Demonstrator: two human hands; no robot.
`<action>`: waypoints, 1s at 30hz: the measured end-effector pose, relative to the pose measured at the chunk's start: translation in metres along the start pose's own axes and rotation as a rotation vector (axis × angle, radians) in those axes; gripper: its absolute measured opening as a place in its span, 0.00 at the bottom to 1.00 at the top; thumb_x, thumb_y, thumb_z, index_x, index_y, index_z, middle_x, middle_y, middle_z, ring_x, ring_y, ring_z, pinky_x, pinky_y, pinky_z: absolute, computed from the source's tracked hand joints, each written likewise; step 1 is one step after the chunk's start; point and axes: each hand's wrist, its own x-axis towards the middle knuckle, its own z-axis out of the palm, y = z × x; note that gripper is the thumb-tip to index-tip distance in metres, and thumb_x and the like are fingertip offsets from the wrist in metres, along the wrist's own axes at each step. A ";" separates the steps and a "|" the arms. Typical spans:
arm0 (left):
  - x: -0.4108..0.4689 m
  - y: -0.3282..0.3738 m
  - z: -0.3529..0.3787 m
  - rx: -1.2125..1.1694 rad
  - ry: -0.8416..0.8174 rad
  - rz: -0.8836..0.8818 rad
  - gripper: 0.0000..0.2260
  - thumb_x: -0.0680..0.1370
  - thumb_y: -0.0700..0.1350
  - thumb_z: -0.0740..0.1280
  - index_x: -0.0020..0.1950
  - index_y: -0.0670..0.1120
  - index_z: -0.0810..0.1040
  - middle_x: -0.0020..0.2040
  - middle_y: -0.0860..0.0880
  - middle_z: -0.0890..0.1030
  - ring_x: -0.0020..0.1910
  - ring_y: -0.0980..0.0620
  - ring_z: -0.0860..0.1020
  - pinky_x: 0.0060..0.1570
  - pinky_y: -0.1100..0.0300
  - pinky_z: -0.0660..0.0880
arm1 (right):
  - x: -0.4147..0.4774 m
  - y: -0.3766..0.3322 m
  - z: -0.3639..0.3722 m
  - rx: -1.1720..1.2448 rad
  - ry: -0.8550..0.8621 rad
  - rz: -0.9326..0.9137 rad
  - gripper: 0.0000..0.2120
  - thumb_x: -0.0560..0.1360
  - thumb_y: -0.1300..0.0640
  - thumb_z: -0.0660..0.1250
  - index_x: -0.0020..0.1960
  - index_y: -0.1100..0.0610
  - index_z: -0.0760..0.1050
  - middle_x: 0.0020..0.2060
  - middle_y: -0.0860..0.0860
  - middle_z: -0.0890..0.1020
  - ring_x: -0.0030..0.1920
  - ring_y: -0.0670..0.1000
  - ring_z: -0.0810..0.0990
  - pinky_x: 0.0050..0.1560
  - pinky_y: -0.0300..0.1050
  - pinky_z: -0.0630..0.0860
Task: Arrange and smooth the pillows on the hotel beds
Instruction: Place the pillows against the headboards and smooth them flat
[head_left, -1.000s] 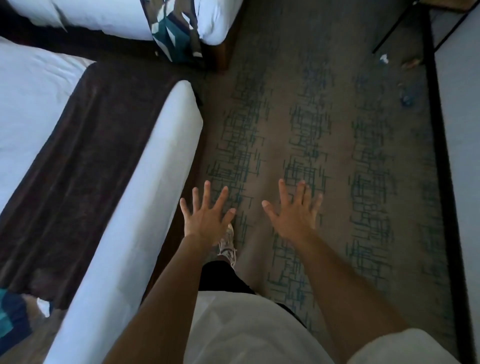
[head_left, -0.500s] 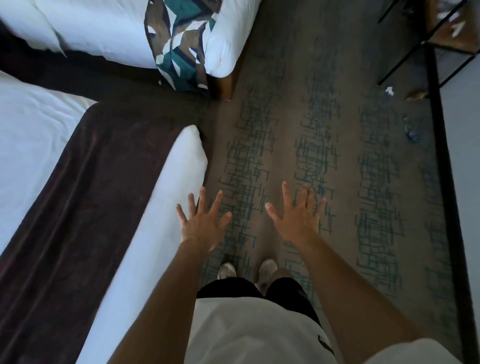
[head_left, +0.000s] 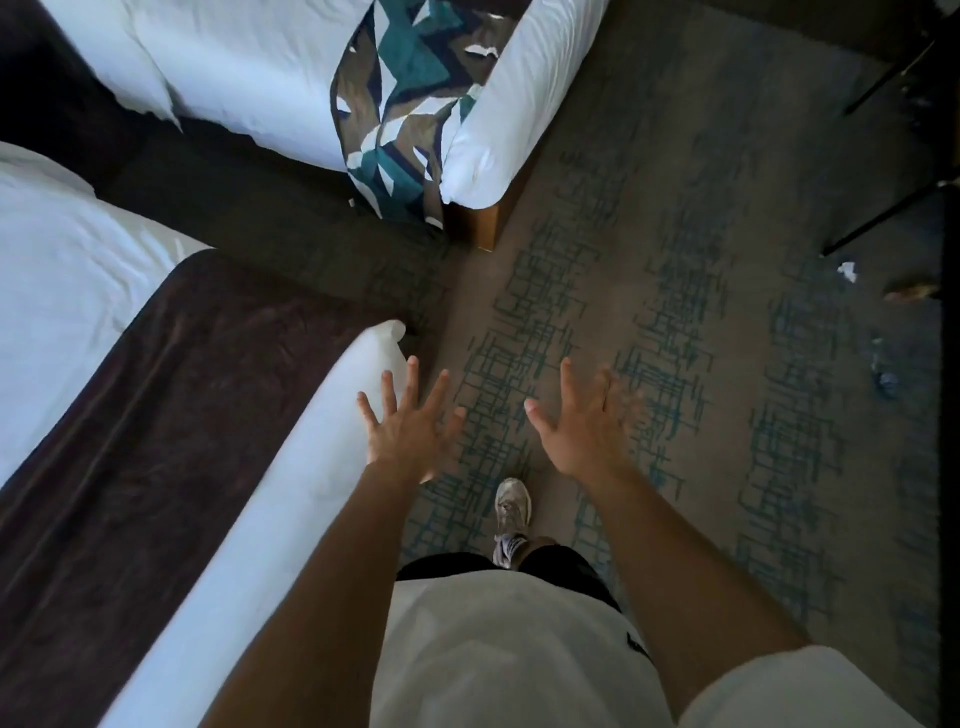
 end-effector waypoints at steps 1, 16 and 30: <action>0.012 0.008 -0.008 -0.016 -0.004 -0.023 0.36 0.74 0.73 0.32 0.81 0.63 0.38 0.82 0.49 0.33 0.80 0.38 0.34 0.70 0.32 0.31 | 0.016 0.002 -0.012 -0.024 -0.005 -0.031 0.40 0.78 0.26 0.42 0.82 0.46 0.38 0.81 0.63 0.42 0.81 0.63 0.41 0.76 0.70 0.38; 0.171 0.023 -0.088 -0.115 0.050 -0.246 0.31 0.81 0.69 0.46 0.81 0.63 0.40 0.84 0.50 0.40 0.82 0.39 0.43 0.76 0.31 0.44 | 0.225 -0.050 -0.099 -0.193 0.006 -0.281 0.41 0.76 0.25 0.37 0.82 0.45 0.38 0.81 0.65 0.43 0.81 0.64 0.42 0.76 0.70 0.36; 0.352 -0.085 -0.182 -0.250 0.052 -0.447 0.30 0.82 0.67 0.42 0.81 0.61 0.38 0.83 0.50 0.36 0.81 0.39 0.39 0.76 0.32 0.42 | 0.417 -0.247 -0.158 -0.298 -0.034 -0.476 0.43 0.73 0.22 0.36 0.81 0.43 0.36 0.81 0.61 0.41 0.81 0.64 0.40 0.75 0.70 0.34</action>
